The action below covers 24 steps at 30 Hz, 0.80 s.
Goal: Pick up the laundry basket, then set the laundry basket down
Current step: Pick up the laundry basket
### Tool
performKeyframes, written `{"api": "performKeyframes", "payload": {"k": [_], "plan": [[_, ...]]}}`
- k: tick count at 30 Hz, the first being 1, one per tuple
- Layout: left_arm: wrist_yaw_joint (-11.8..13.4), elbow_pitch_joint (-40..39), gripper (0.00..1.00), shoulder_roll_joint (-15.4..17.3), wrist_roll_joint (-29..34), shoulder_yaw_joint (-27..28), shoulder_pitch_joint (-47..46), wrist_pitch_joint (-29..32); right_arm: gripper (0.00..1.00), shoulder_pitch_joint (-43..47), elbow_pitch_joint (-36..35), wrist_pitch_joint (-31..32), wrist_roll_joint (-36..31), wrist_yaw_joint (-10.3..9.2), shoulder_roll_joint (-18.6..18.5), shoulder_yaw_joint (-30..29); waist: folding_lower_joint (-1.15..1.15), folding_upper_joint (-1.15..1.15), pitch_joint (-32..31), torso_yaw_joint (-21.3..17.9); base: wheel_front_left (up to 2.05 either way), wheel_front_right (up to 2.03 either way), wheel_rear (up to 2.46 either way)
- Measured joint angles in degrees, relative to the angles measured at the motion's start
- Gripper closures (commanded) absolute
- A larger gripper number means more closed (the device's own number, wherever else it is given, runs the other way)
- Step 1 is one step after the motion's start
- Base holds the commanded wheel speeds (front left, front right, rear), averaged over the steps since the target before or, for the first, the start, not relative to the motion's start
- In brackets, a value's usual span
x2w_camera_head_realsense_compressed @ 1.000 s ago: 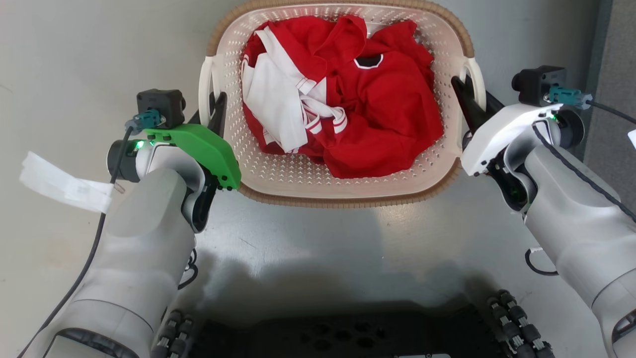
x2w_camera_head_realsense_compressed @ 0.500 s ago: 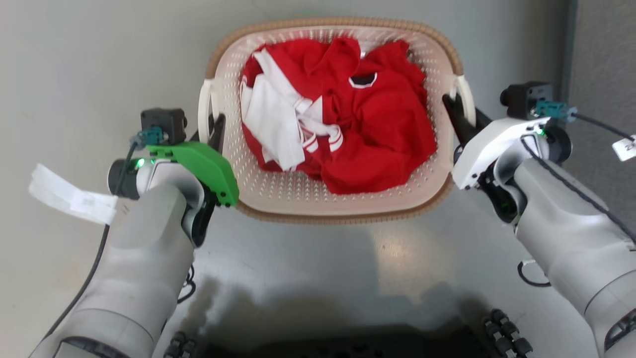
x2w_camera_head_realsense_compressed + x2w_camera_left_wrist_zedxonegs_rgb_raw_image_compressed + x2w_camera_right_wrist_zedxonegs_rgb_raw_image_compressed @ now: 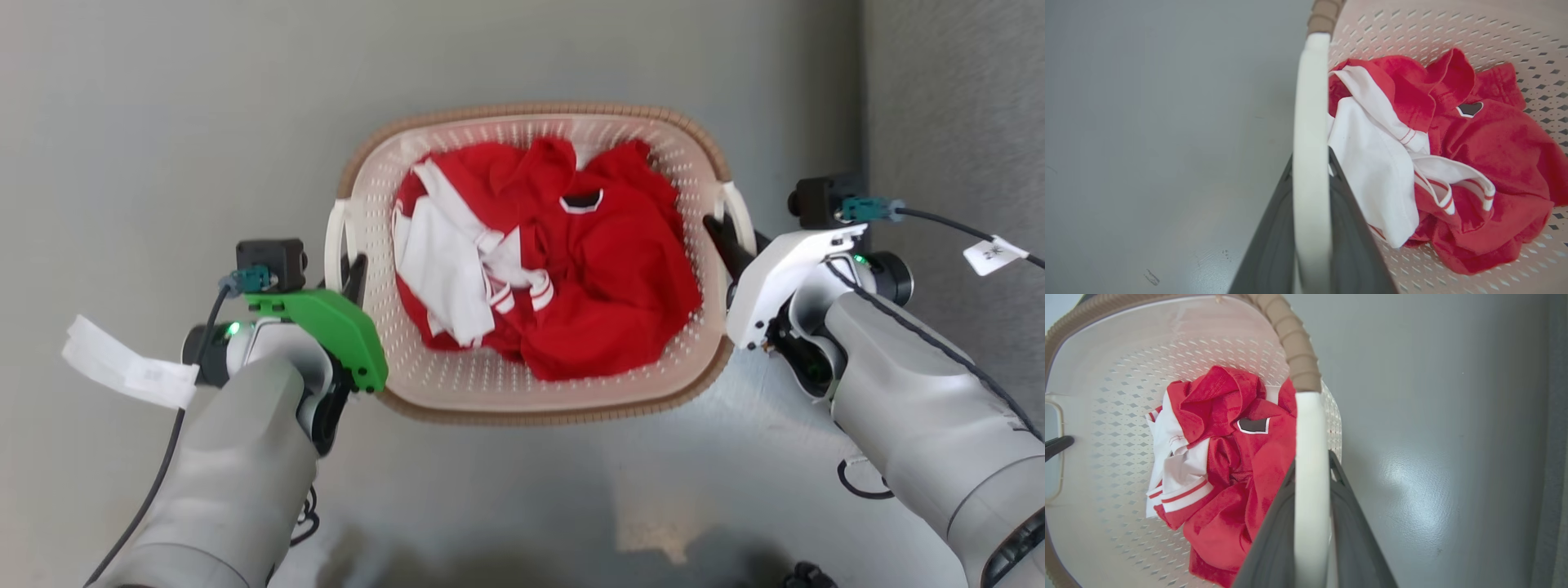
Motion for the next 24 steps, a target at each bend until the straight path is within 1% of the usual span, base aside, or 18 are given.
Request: {"api": "performKeyframes", "payload": {"k": [12,20,24], "plan": [[-0.19,2.01,1.00,0.01,-2.96,-1.33,2.47,3.82,1.00,1.27,0.92,5.20,3.90,-0.01,0.73,2.87,0.00,0.00,-9.35,-0.68,0.00,0.00,0.00],[-0.23,2.33,1.00,0.01,-4.26,-2.82,5.48,8.01,1.00,3.70,1.97,9.14,6.26,-0.01,1.15,4.75,0.00,0.00,-15.63,-0.95,0.00,0.00,0.00],[-0.23,1.79,1.00,0.04,-6.27,-4.26,7.31,11.12,1.00,5.16,2.74,11.78,8.02,-0.01,1.21,5.63,0.00,0.00,-18.79,-1.02,0.00,0.00,0.00]]}}
